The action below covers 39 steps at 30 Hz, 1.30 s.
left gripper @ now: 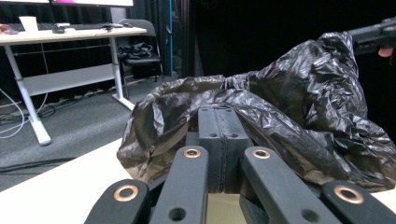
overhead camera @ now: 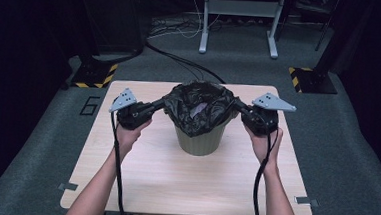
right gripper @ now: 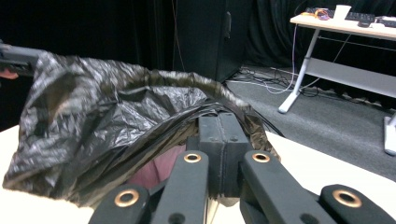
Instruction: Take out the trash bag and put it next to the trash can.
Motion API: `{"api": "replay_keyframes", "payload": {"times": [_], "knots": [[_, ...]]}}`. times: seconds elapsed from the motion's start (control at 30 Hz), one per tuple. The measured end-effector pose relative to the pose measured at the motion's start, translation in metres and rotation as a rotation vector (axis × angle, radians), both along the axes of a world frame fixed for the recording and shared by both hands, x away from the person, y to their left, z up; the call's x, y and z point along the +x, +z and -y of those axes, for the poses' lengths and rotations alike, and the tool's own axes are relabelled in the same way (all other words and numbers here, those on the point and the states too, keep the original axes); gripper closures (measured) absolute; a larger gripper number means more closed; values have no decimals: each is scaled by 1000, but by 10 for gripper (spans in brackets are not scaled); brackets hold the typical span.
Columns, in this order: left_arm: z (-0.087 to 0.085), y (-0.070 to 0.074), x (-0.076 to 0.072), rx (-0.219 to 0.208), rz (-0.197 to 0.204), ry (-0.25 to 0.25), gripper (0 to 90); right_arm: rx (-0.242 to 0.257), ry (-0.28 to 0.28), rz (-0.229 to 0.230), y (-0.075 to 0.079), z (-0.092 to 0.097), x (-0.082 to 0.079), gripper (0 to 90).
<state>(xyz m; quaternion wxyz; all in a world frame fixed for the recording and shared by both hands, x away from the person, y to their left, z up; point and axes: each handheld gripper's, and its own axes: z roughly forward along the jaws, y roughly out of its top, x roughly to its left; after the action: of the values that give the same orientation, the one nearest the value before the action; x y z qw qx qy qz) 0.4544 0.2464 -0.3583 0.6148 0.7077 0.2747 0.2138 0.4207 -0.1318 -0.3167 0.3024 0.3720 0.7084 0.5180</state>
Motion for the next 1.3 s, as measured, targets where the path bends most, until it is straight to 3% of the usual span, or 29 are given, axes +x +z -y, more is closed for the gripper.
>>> {"api": "replay_keyframes", "payload": {"times": [0.23, 0.33, 0.53, 0.7, 0.8, 0.87, 0.93, 1.03, 1.1, 1.3], "knots": [[15, 6, 12, 43, -18, -29, 900, 11, 15, -21, 9, -8, 13, 900], [20, 4, 14, 88, -34, -33, 895, -1, 20, -43, 7, -11, 18, 900], [18, 0, 21, 126, -87, 11, 471, -5, 24, -87, -3, -9, 22, 878], [21, -2, 32, 162, -114, 44, 383, 1, 13, -112, -6, -9, 27, 755], [23, -2, 37, 172, -121, 35, 423, -14, 2, -128, -6, -9, 30, 710], [24, -2, 39, 172, -119, 20, 542, -17, -2, -143, -7, -9, 33, 700], [26, -2, 41, 194, -119, 12, 706, -15, 2, -161, -9, -9, 36, 761], [27, 0, 42, 188, -122, 7, 862, -7, 6, -171, -10, -6, 38, 860], [25, 4, 42, 158, -123, -9, 894, 3, 8, -166, -9, -5, 38, 899], [23, 25, 38, 127, -86, -18, 899, 18, 13, -134, 8, -3, 33, 900]]}}
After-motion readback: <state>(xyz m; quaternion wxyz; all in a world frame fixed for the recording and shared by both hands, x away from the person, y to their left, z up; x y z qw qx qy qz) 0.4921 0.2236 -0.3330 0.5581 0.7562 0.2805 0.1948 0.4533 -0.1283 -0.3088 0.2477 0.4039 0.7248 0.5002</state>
